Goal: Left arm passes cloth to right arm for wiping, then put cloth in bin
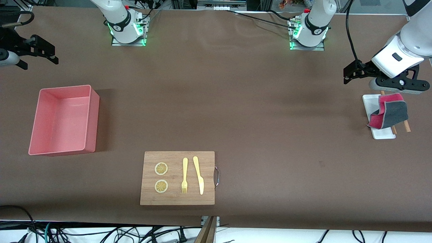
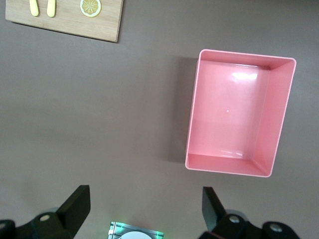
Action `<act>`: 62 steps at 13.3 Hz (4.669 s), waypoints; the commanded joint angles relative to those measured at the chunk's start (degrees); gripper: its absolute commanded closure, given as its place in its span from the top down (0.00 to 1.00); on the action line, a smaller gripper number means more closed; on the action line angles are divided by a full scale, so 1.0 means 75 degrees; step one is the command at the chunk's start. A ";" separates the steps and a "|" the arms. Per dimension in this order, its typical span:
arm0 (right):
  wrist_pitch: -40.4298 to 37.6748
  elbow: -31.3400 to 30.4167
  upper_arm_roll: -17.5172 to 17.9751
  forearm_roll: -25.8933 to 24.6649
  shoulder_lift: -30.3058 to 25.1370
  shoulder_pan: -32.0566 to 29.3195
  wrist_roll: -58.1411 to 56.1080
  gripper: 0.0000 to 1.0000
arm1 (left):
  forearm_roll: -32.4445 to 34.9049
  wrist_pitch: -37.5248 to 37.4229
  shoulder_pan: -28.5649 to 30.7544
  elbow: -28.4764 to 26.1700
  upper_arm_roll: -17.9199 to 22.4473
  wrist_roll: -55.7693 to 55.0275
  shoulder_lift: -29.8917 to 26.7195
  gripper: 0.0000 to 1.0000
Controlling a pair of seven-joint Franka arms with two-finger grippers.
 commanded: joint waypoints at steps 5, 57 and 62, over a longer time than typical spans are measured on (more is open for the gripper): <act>-0.0048 -0.0020 0.0028 0.0026 -0.0093 -0.0071 -0.0053 1.00 | 0.0093 -0.0283 -0.0053 0.0274 0.0034 0.0062 0.0102 1.00; -0.0187 -0.0043 0.0063 0.0120 -0.0057 -0.0048 -0.0053 1.00 | 0.4989 0.3659 0.1970 -0.2957 0.0046 0.1187 0.1720 0.95; -0.0306 -0.0031 -0.0065 0.0108 -0.0069 -0.0060 -0.0053 1.00 | 0.5331 0.4238 0.2383 -0.3347 0.0058 0.0929 0.1917 0.74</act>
